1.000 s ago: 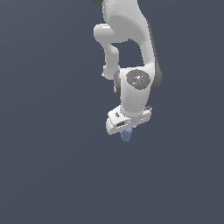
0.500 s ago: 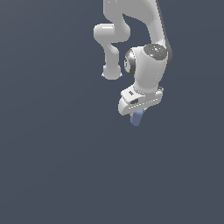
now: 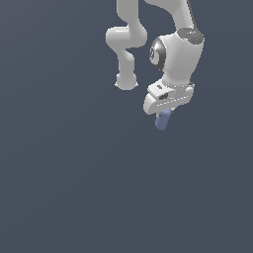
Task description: Pick up the object and move it to a goal position.
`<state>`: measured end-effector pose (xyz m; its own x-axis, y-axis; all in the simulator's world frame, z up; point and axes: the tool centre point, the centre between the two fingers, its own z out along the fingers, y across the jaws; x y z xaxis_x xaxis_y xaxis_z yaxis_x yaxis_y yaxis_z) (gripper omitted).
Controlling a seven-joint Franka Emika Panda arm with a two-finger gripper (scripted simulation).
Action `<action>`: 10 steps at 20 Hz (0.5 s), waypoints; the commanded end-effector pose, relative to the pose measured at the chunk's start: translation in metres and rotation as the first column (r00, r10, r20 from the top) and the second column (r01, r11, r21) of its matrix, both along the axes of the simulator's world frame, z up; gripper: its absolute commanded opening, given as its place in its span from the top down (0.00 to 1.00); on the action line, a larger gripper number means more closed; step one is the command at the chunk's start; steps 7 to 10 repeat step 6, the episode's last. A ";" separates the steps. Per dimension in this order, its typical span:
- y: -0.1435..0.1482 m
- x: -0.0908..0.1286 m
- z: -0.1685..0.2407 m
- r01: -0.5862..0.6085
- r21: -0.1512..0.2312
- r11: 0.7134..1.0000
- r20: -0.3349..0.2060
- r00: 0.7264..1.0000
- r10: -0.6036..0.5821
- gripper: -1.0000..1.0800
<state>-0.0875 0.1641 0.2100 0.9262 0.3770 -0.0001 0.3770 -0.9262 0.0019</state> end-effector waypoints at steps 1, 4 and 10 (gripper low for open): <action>0.006 -0.007 0.005 0.001 0.000 1.000 0.000 1.000 -0.001 1.00; 0.010 -0.011 0.009 0.001 0.001 1.000 0.000 1.000 -0.001 1.00; 0.011 -0.012 0.010 0.001 0.001 1.000 -0.001 1.000 -0.001 1.00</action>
